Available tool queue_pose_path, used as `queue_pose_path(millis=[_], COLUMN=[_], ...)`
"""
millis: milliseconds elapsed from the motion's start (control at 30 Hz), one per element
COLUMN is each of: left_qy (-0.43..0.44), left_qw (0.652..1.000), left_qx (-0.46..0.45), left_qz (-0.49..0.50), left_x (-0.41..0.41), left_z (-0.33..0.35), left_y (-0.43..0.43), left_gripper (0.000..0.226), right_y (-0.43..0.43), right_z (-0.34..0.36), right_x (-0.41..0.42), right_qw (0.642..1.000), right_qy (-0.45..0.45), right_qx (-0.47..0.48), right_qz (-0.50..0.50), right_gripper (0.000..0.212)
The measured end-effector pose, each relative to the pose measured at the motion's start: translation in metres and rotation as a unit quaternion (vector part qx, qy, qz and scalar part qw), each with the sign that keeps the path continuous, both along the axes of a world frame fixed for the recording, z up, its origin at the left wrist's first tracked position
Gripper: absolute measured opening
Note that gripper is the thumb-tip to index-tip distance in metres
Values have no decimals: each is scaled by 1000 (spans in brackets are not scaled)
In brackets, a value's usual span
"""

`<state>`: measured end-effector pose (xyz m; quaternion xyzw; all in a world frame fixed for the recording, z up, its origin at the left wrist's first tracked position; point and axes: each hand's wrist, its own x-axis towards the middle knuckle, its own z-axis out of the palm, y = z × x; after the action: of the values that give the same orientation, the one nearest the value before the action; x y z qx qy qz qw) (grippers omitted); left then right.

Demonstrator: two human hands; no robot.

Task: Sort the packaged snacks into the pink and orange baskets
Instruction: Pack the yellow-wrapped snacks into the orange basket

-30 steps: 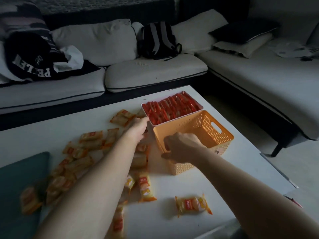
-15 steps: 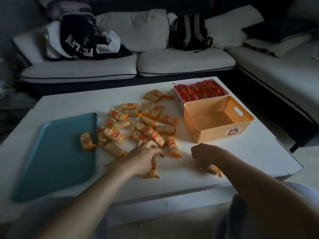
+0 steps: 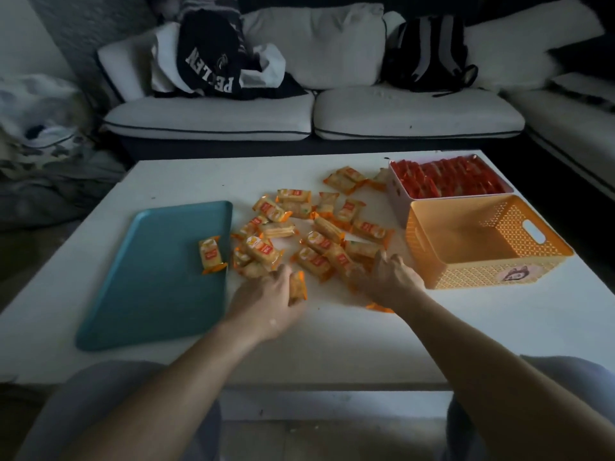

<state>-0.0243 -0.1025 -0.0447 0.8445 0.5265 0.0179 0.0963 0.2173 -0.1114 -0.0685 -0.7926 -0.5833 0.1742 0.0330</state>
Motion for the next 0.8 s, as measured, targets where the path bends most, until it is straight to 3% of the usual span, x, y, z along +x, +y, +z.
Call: queue_pose_path(millis=[33,67,133,233,300,367,400,500,600,633,700,800], left_qy=[26,56,108,128,104,72,49,-71,-326,-371,-395,-337], left_qw=[1000,998,993,989,993,995,995,980,902,879,869,911], left_qx=[4,1,-24,-54,-38,-49,-66,-106,-133,-129,-99,-77], left_qz=[17,29,38,47,43,45,55,152,248,273,282,225], left_x=[-10,-17,-28,-33,-37,-41,-42,-46,-47,-46,-41,-29], left_z=[-3,-7,-18,-32,-37,-41,-42,-37,-26,-26,-29,-40], left_y=[3,6,11,15,15,14,14,18,29,33,42,53], left_gripper=[44,51,68,87,81,74,71,65,45,32,24,43], right_y=[2,5,13,20,19,21,24,32,30,28,27,26], right_z=[-2,-2,-3,-15,-7,3,8,32,35,32,17,6], right_x=[1,3,3,7,6,9,13,16,-5,-15,-30,-39], right_qw=[999,998,998,995,995,994,995,999,991,986,973,960], right_qy=[6,9,21,-10,-1,4,12,35,42,28,-24,-86], right_qx=[-28,-41,-66,-92,-95,-102,-89,8,15,1,-13,-3], right_qz=[-25,-37,-3,39,27,37,33,34,126,164,228,267], right_gripper=[96,97,93,115,87,50,42,55,50,49,57,53])
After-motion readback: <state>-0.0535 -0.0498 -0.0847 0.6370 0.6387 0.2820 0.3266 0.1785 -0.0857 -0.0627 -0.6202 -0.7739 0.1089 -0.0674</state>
